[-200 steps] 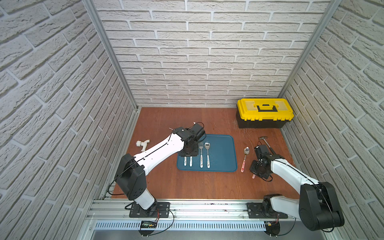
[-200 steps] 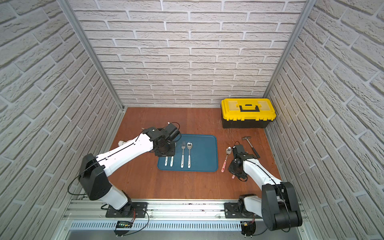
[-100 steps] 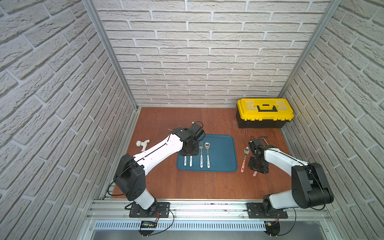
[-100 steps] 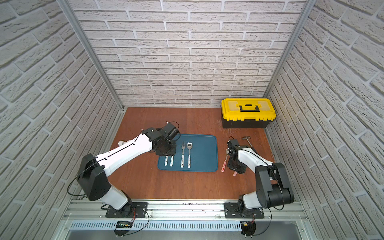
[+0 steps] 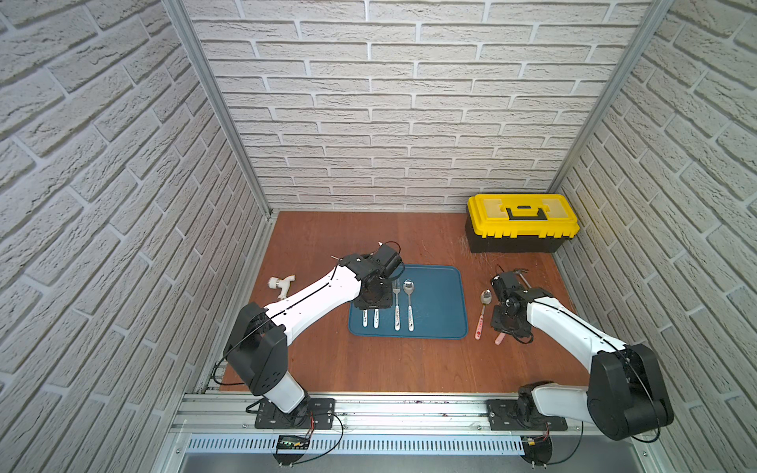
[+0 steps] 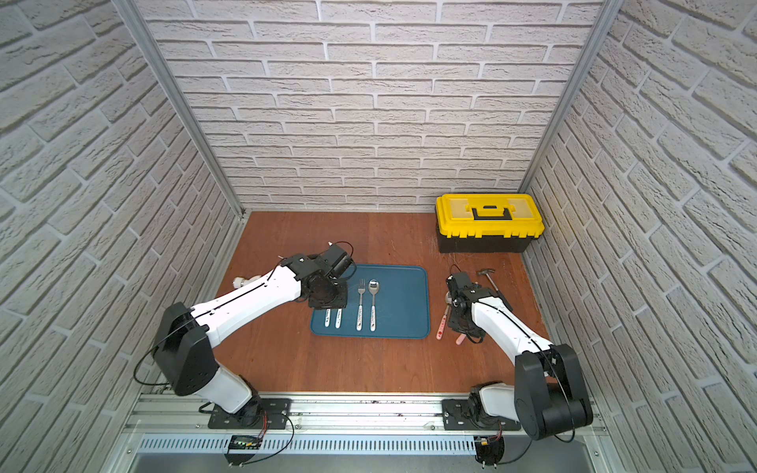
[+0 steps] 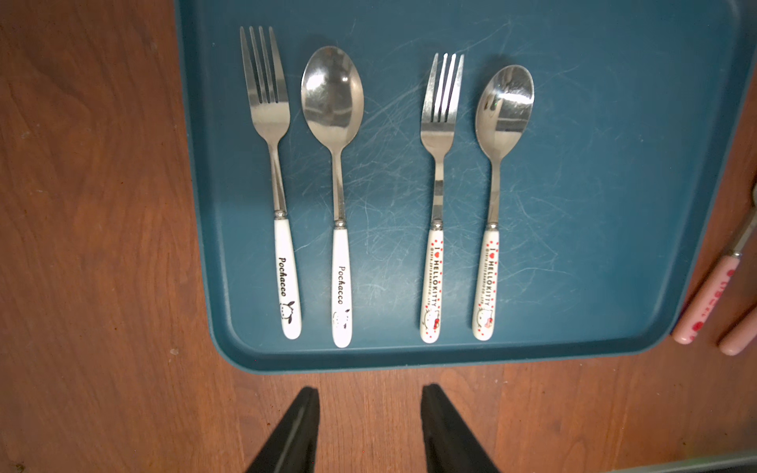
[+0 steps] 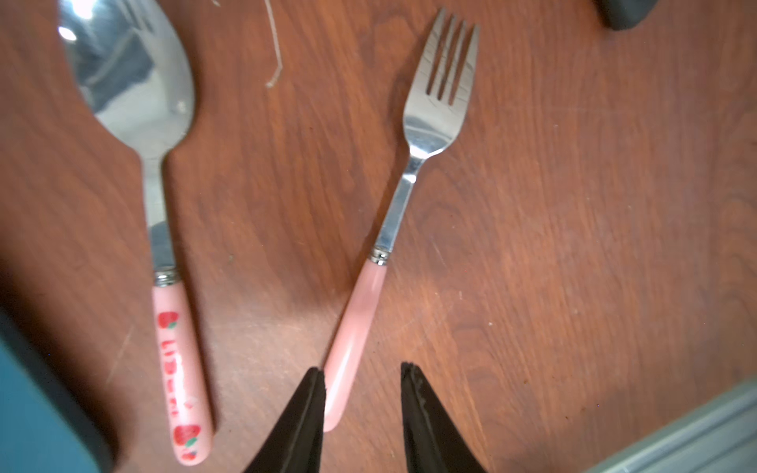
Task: Set the spoon and fork side by side
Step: Pick up the fork from the tray, then adjust the fork.
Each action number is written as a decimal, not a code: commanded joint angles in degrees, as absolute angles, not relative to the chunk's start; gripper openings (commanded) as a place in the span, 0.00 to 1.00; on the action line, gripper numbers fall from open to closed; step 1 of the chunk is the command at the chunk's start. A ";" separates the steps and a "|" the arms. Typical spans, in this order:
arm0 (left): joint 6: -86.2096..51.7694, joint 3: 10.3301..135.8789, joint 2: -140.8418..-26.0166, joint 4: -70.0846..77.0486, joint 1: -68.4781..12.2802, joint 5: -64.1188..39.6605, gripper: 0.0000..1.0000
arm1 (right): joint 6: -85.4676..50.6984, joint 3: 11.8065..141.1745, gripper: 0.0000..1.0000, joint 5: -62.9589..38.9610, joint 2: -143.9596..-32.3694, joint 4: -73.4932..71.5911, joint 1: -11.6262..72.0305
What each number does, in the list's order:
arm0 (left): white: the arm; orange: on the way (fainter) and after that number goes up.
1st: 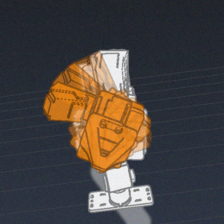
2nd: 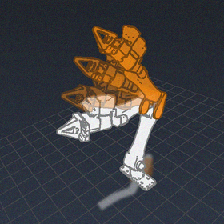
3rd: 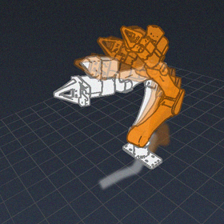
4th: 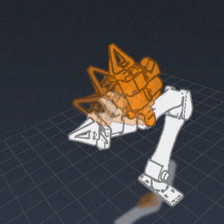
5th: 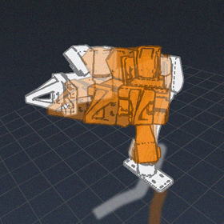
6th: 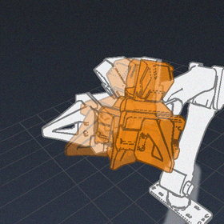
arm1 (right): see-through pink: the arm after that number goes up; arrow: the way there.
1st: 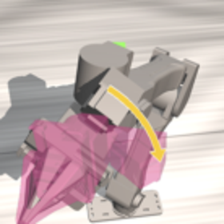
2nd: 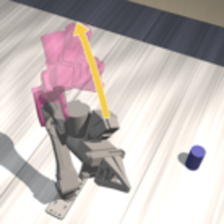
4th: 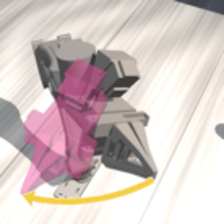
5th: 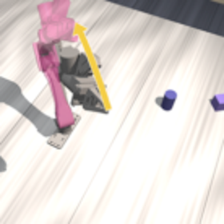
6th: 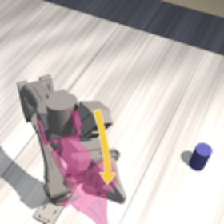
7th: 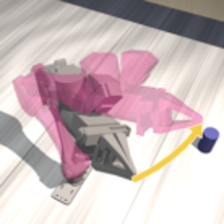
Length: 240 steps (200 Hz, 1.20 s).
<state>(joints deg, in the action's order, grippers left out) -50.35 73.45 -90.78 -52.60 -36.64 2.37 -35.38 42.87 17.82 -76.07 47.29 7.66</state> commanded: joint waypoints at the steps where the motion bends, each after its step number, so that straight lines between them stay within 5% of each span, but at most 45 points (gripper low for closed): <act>1: -49.71 72.11 -90.09 -50.76 -36.90 2.16 0.46 | -36.54 45.77 0.38 24.08 -77.80 47.76 4.77; 53: -48.17 71.93 -90.41 -49.63 -36.27 1.52 0.46 | -29.99 50.45 0.37 12.24 -85.32 40.68 -7.58; 122: -47.13 72.20 -91.67 -48.01 -35.33 -0.38 0.45 | -29.79 48.40 0.38 2.73 -87.98 38.06 -11.19; 163: -46.30 73.75 -92.18 -49.31 -36.03 0.42 0.45 | -29.94 49.59 0.21 5.12 -91.58 39.89 -11.35; 186: -46.28 74.06 -92.02 -49.27 -36.17 0.45 0.44 | -30.04 49.61 0.03 4.99 -90.77 39.73 -11.49; 240: -45.99 77.94 -95.18 -48.57 -39.93 -0.10 0.44 | -29.44 48.03 0.02 -0.92 -82.77 38.55 -11.42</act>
<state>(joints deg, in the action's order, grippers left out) -47.09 74.52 -93.03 -49.32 -37.41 0.23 -30.11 48.93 2.44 -87.46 39.20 -11.20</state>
